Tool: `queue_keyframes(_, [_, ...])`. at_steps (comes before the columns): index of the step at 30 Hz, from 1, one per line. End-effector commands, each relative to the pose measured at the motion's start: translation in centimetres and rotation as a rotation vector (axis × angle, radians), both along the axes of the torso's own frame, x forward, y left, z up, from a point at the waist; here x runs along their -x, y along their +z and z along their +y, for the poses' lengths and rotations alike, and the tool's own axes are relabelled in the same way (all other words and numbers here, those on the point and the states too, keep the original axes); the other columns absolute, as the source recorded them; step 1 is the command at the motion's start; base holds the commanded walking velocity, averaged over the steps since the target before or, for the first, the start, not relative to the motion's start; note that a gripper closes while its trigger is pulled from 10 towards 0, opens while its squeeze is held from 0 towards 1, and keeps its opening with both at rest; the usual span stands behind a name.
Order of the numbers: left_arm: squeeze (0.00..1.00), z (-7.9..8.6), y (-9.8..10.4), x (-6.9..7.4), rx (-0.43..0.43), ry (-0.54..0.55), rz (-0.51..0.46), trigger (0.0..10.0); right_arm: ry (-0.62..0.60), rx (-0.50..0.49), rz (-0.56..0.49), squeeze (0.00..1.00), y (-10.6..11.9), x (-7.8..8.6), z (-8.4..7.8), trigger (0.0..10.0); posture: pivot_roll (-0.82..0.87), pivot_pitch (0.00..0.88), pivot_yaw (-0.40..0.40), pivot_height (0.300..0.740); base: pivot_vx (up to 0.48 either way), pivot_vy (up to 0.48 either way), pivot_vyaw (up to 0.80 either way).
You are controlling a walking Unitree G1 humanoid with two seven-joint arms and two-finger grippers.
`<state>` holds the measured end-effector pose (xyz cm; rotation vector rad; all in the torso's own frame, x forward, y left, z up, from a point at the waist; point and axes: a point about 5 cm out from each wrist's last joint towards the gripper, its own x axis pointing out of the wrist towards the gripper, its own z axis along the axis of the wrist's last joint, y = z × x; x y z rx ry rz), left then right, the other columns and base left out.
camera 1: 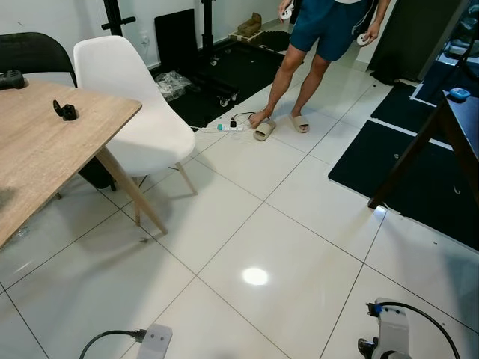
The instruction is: Picking trash to rubbish bin
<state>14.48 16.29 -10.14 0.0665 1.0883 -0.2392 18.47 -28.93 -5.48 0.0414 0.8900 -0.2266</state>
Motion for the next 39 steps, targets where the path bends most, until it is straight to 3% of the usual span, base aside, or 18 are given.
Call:
queue_keyframes(1, [0.0, -0.1, -0.5, 1.5, 0.002, 0.002, 0.052, 10.0, 0.006, -0.008, 0.021, 0.0, -0.2, 0.3, 0.1, 10.0, -0.05, 0.084, -0.066, 0.74, 0.0, 0.0, 0.0])
queue_keyframes(7, [0.0, 0.0, -0.6, 1.7, 0.004, 0.018, 0.056, 10.0, 0.069, 0.015, 0.053, 0.0, -0.4, 0.3, 0.4, 10.0, -0.05, 0.096, -0.06, 0.74, 0.0, 0.0, 0.0])
queue_keyframes(19, [0.0, -0.1, -0.5, 1.3, 0.003, 0.009, 0.047, 10.0, 0.061, 0.008, 0.063, 0.0, -0.6, 1.0, 0.2, 10.0, -0.06, 0.095, -0.055, 0.74, 0.0, 0.0, 0.0])
queue_keyframes(29, [0.0, -0.1, -0.4, 1.0, 0.006, 0.028, 0.04, 10.0, 0.053, 0.011, 0.018, 0.0, 0.2, -0.6, 0.3, 10.0, -0.04, 0.084, -0.054, 0.74, 0.0, 0.0, 0.0])
queue_keyframes(39, [0.0, -0.1, -0.4, 1.0, 0.005, 0.038, 0.04, 10.0, 0.042, 0.008, 0.001, 0.0, 0.4, -1.1, 0.4, 10.0, -0.03, 0.06, -0.058, 0.74, 0.0, 0.0, 0.0])
